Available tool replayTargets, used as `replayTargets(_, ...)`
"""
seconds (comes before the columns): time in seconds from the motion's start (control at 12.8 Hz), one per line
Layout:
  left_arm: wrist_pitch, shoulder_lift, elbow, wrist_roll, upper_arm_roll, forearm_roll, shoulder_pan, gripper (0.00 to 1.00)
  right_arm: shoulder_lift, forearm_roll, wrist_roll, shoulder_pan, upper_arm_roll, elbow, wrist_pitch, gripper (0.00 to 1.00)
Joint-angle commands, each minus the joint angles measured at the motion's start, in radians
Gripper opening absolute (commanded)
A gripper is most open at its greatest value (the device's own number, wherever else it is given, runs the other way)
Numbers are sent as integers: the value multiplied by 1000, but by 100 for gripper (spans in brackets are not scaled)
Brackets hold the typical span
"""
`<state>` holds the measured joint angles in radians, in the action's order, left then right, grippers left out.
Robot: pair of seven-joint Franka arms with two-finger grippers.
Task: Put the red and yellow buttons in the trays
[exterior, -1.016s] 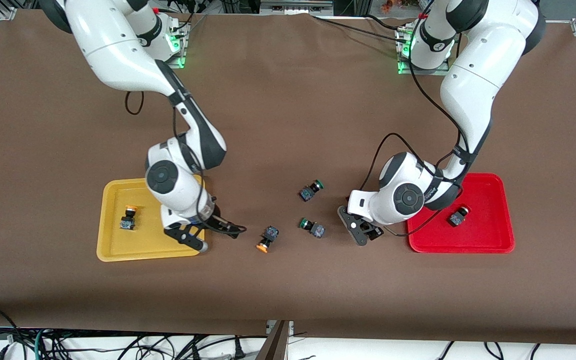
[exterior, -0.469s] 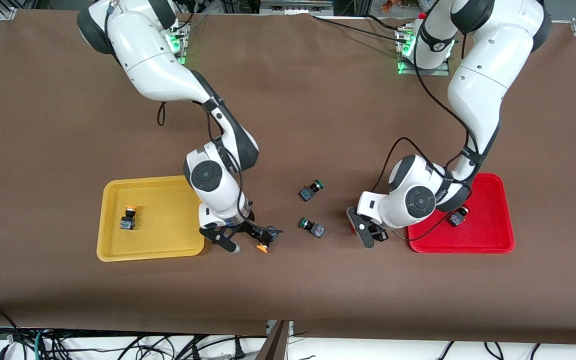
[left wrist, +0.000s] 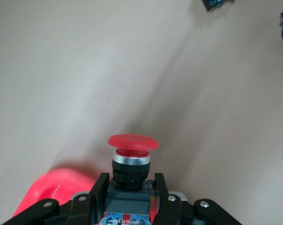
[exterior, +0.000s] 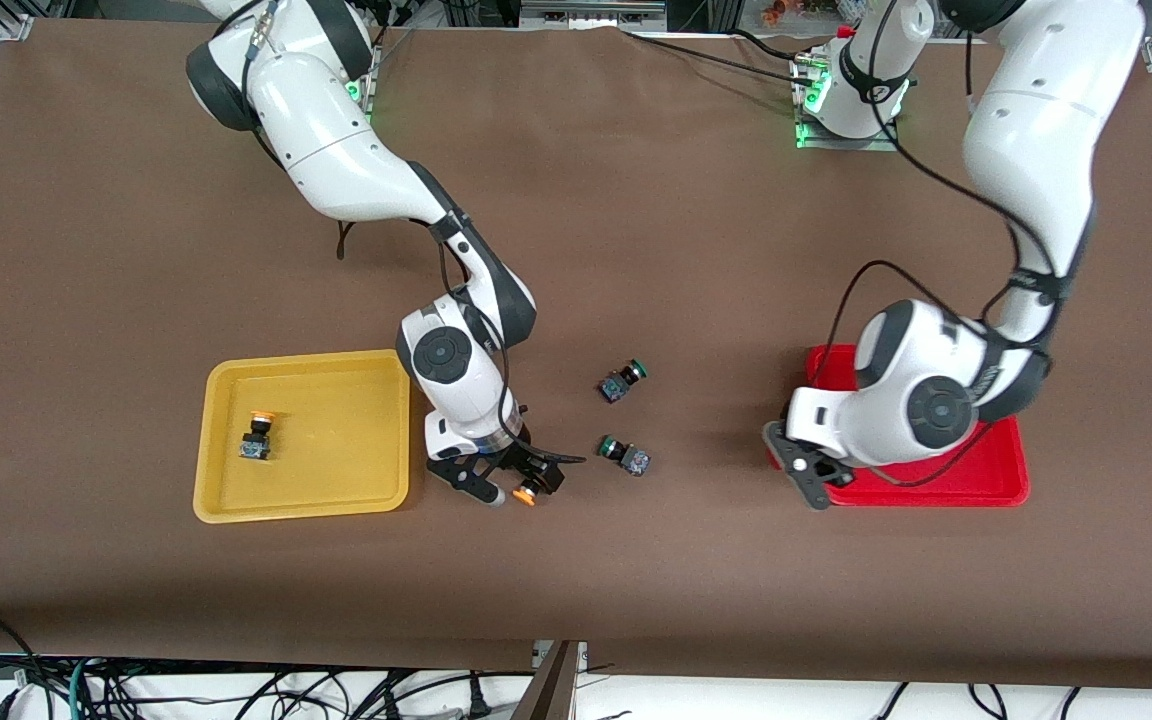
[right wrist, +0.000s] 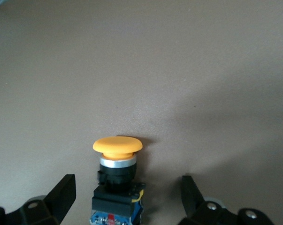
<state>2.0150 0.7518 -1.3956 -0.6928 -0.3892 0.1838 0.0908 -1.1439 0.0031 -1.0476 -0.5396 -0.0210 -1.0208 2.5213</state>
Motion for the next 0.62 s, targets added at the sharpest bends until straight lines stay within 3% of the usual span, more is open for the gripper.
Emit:
replayTargets(0.0,-100,-63,-10,-34,9,-9,55,11,-36,-12,-14,-22,26,59,1,85)
replayTargets(0.08,-117,-63,-11,-89,10,-6,94,11,-36,-12,-12,-23,26,59,1,71)
replayTargets(0.31,-110,-51,-13,-270,18,42,196,11,-30,-18,4,-23,27,59,-9,7)
replayTargets(0.39,-107,-42,-14,-298,21,43,219,11,-25,-26,6,-23,27,59,-16,0)
replayTargets(0.55,-85,-5,-19,-323,23,55,269,12,2,-32,8,-23,27,59,-82,0)
